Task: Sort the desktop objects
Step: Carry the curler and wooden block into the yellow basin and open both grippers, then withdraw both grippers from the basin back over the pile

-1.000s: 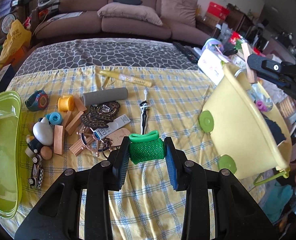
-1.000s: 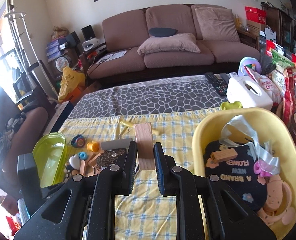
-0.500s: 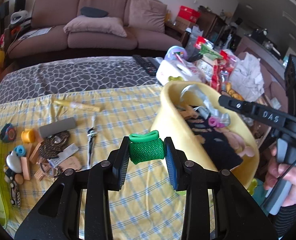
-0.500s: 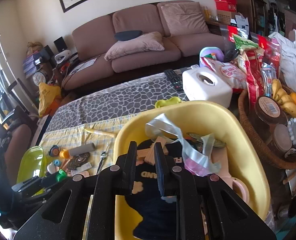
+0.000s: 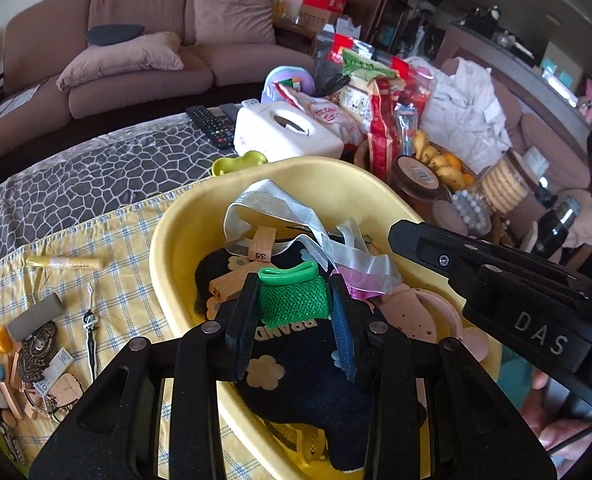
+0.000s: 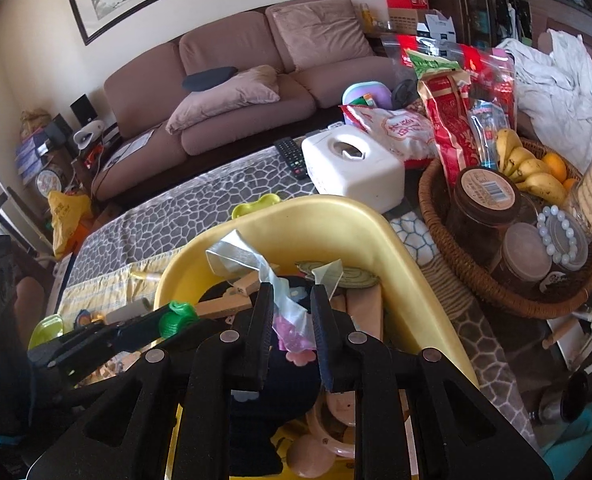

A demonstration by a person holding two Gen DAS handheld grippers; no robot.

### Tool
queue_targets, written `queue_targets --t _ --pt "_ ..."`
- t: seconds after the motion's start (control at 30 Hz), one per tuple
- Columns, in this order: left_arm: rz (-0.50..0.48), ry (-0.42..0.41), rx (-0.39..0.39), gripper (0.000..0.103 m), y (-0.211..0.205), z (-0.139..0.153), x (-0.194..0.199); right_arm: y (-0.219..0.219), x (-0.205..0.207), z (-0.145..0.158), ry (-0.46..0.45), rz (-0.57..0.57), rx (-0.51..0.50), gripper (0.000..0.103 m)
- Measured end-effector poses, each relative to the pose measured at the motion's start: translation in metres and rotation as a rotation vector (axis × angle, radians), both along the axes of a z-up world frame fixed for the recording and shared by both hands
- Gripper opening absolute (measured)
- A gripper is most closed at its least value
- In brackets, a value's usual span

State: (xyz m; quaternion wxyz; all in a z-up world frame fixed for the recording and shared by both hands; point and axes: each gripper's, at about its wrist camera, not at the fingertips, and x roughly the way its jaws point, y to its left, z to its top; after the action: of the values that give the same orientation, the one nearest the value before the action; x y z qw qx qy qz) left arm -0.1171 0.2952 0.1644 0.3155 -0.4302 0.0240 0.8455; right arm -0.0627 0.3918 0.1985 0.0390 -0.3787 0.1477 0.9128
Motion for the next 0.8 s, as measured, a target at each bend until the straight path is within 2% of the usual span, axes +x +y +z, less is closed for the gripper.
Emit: queue_targets --t 0.13,0.17,0.2,0.27,0.33,0.37,0.43,0.47,0.5,0.6,0.67,0.73,0.8 --pt "0.016 -0.002 -0.023 0.033 0.004 -0.006 0.002 0.005 0.002 -0.002 -0.002 -0.01 -0.004 0.022" --pt "0.019 -0.004 -0.022 0.036 0.003 -0.006 0.002 0.005 0.002 -0.002 -0.003 -0.012 -0.001 0.024" --pt "0.024 -0.005 -0.021 0.045 0.001 -0.006 0.003 0.005 0.002 -0.002 -0.003 -0.013 0.003 0.028" --pt "0.036 0.007 -0.016 0.057 -0.005 -0.003 0.006 0.004 0.002 -0.002 -0.003 -0.014 0.006 0.033" --pt "0.05 0.014 -0.01 0.064 -0.012 0.0 0.009 0.005 0.001 -0.002 -0.002 -0.016 0.008 0.035" --pt "0.058 0.015 -0.004 0.07 -0.017 0.001 0.01 0.004 0.002 -0.002 0.0 -0.017 0.006 0.039" --pt "0.075 0.013 0.009 0.078 -0.025 0.005 0.01 0.004 0.002 -0.001 0.006 -0.022 0.002 0.053" --pt "0.09 0.014 0.005 0.086 -0.03 0.006 0.011 0.003 0.003 0.0 0.009 -0.023 0.004 0.063" --pt "0.098 0.018 0.007 0.089 -0.035 0.008 0.012 0.002 0.003 0.001 0.013 -0.023 0.006 0.069" --pt "0.113 0.023 0.028 0.09 -0.051 0.014 0.014 -0.002 0.001 0.002 0.02 -0.01 0.002 0.076" --pt "0.124 0.025 0.042 0.092 -0.063 0.017 0.015 -0.005 -0.001 0.002 0.019 -0.001 0.0 0.079" --pt "0.145 0.029 0.045 0.099 -0.076 0.019 0.015 -0.009 -0.003 0.002 0.016 0.007 -0.001 0.079" --pt "0.175 0.038 0.039 0.102 -0.09 0.02 0.016 -0.014 -0.004 0.002 0.017 0.013 0.0 0.08"
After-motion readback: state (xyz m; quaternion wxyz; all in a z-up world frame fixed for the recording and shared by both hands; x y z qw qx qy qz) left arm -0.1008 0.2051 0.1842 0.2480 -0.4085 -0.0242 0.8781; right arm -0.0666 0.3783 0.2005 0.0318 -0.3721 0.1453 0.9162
